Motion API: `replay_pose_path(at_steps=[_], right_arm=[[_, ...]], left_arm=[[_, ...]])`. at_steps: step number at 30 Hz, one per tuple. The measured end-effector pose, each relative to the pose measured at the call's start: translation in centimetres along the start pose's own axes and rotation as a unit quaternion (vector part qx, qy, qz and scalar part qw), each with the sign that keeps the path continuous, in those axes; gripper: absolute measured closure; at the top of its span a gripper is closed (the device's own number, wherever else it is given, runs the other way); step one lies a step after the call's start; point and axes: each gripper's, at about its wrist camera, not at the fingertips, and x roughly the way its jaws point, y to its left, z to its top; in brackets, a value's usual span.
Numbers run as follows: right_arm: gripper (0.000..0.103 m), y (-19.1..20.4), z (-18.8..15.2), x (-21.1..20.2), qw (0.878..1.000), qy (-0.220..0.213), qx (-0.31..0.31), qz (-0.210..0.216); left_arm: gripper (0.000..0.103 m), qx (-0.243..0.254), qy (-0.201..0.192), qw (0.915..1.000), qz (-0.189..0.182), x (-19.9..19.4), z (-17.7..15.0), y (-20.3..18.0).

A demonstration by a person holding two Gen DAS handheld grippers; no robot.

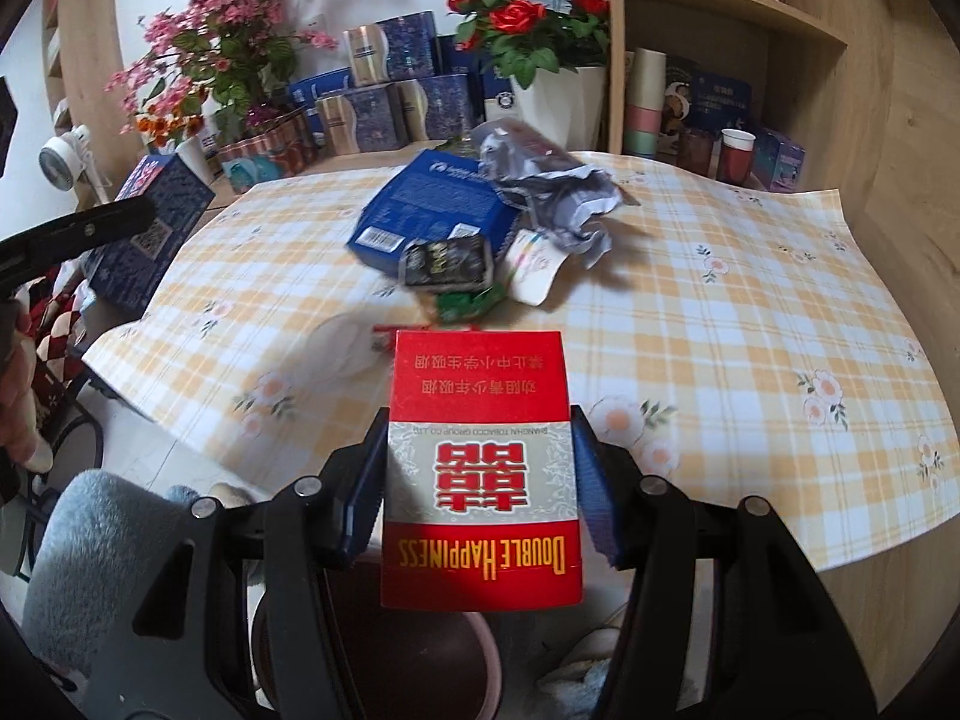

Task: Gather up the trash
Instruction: 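Carry both items to the brown bin and open both tools to drop them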

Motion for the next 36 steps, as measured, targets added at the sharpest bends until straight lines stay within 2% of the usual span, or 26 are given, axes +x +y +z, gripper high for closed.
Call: replay_pose_path(at_steps=[6, 12, 19, 23, 27, 36], right_arm=[[0.046, 1.8, -2.9, -1.1, 1.000, 0.002, -0.007, 0.014], [0.046, 3.3, -6.4, -1.1, 0.999, 0.008, -0.008, 0.032], [0.046, 4.6, -9.8, 0.9, 0.998, 0.037, -0.004, 0.048], [0.046, 4.9, -11.5, 2.3, 0.997, 0.059, 0.001, 0.052], [0.046, 5.1, -12.0, 3.1, 0.996, 0.070, -0.004, 0.052], [0.046, 5.5, -12.6, 4.2, 0.995, 0.094, -0.010, 0.043]], left_arm=[[0.027, -0.009, 0.001, 0.9997, -0.024, -3.8, -4.8, -0.3], [0.027, 0.006, 0.003, 0.9994, -0.033, -5.4, -9.0, -1.3], [0.027, 0.012, 0.015, 0.9990, -0.039, -4.9, -13.6, -2.2], [0.027, -0.003, 0.016, 0.9989, -0.045, -4.2, -15.3, -2.2], [0.027, -0.019, 0.038, 0.9980, -0.048, -3.1, -17.2, -2.0], [0.027, -0.040, 0.068, 0.9953, -0.055, -1.3, -17.9, -1.3]])
